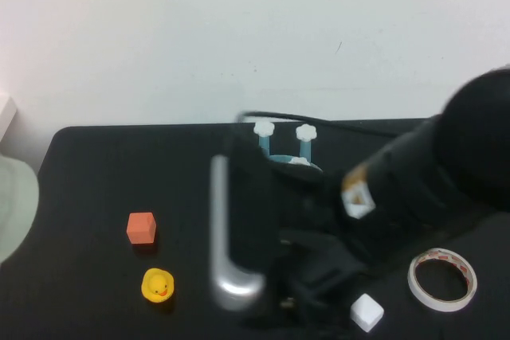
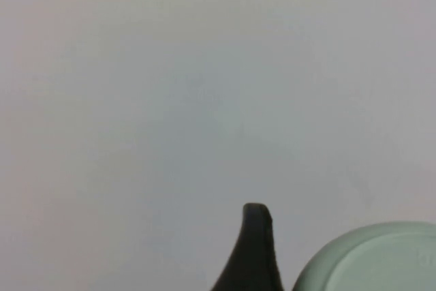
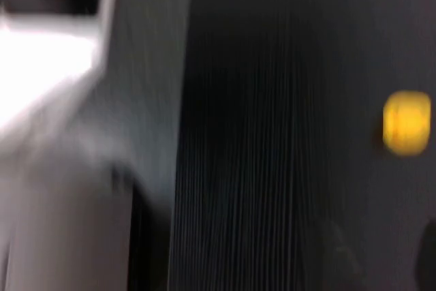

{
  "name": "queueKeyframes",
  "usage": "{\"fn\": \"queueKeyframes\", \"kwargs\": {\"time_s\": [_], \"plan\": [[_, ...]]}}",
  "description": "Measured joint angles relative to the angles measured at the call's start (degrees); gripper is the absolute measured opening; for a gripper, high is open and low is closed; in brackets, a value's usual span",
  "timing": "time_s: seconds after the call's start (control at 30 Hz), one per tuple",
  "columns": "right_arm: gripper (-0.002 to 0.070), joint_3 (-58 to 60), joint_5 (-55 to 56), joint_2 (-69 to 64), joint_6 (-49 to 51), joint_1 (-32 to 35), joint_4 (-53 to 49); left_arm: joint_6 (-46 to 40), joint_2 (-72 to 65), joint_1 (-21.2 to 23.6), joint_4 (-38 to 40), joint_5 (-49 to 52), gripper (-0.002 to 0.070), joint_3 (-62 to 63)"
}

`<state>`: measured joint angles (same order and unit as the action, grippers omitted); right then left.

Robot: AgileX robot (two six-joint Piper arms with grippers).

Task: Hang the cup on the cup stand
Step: Place the cup on the cup holder

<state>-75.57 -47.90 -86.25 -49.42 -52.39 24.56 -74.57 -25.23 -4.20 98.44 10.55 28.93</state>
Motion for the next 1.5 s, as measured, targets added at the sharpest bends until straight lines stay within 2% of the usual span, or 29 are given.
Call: {"fn": "queueKeyframes", "kwargs": {"time_s": [0.13, 0.2, 0.27, 0.43, 0.57, 0.67, 0.93, 1.27, 1.5], "plan": [[0.0094, 0.0, -10.9, 2.6, 11.6, 0.0, -14.1, -18.3, -7.4, 0.0, -0.1, 2.1, 0.0544, 3.0], [0.0042, 0.9, -13.5, 4.5, 16.3, 0.0, -19.8, -22.2, -11.8, 0.0, -0.1, 3.1, 0.0544, 4.8], [0.0022, 3.0, -13.8, 7.2, 20.1, 0.0, -24.6, -24.1, -17.2, 0.0, -0.2, 4.6, 0.0544, 7.0], [0.0008, 12.7, -11.6, 15.2, 30.0, 0.0, -32.3, -26.6, -32.5, 0.0, -0.5, 12.1, 0.0544, 14.9], [0.0006, 21.2, -8.8, 22.1, 36.1, 0.0, -33.6, -30.1, -46.2, 0.0, -0.8, 20.5, 0.0544, 24.3], [0.0006, 27.8, -7.7, 28.7, 41.9, 0.0, -34.1, -33.8, -61.6, 0.0, -1.1, 29.5, 0.0544, 34.5], [0.0006, 32.8, -8.8, 38.7, 52.1, 0.0, -35.6, -36.6, -88.7, -1.0, -1.9, 43.1, 0.0543, 57.9], [0.0004, 33.0, -15.5, 43.1, 57.7, 0.0, -36.4, -37.0, -108.0, -8.9, -2.3, 38.0, 0.0543, 80.8], [0.0003, 33.0, -16.9, 43.1, 58.9, 0.0, -36.4, -37.1, -112.5, -11.4, -2.3, 29.9, 0.0543, 83.2]]}}
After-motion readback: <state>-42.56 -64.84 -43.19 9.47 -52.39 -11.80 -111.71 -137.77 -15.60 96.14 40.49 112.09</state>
